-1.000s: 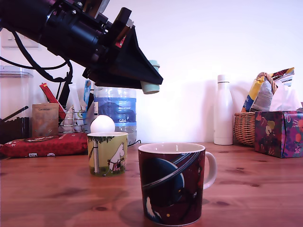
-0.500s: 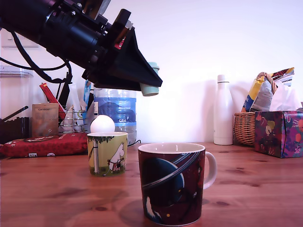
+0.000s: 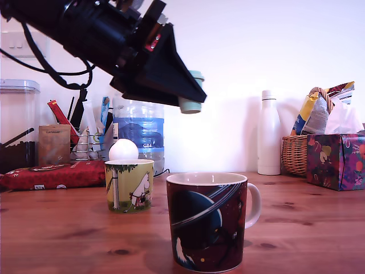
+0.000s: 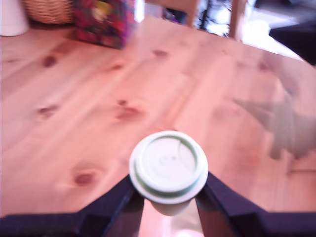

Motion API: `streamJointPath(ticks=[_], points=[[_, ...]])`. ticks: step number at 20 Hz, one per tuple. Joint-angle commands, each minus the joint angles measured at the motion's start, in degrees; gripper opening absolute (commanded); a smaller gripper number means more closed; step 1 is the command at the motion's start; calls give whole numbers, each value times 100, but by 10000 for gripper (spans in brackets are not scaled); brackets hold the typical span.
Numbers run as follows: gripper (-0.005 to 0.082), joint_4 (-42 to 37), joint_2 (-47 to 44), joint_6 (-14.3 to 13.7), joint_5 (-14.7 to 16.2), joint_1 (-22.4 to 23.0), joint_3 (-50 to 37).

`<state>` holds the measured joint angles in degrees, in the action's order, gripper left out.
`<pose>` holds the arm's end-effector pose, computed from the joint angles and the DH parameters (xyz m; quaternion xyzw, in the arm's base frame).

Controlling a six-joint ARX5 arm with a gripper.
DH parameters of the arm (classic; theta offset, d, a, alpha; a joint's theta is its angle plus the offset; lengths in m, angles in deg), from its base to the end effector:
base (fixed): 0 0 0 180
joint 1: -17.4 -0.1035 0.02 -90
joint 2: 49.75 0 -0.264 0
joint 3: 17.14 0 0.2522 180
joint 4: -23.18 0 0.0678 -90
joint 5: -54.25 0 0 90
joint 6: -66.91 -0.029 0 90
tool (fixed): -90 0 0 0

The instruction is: Pick up the coffee capsules from the table one by one and drop them inside the nearest coffee cup

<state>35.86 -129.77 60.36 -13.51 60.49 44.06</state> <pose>0.2070 -0.2086 0.2327 0.0953 0.2368 -0.5339 0.8061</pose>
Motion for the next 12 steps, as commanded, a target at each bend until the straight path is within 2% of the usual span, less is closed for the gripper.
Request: streamJointPath(ticks=[1, 2, 5, 12], points=[[198, 175, -98, -166, -125, 162, 144], [198, 326, -98, -280, -214, 247, 190], [198, 717, -98, -358, -365, 402, 232], [198, 1390, -98, -396, -409, 472, 232]])
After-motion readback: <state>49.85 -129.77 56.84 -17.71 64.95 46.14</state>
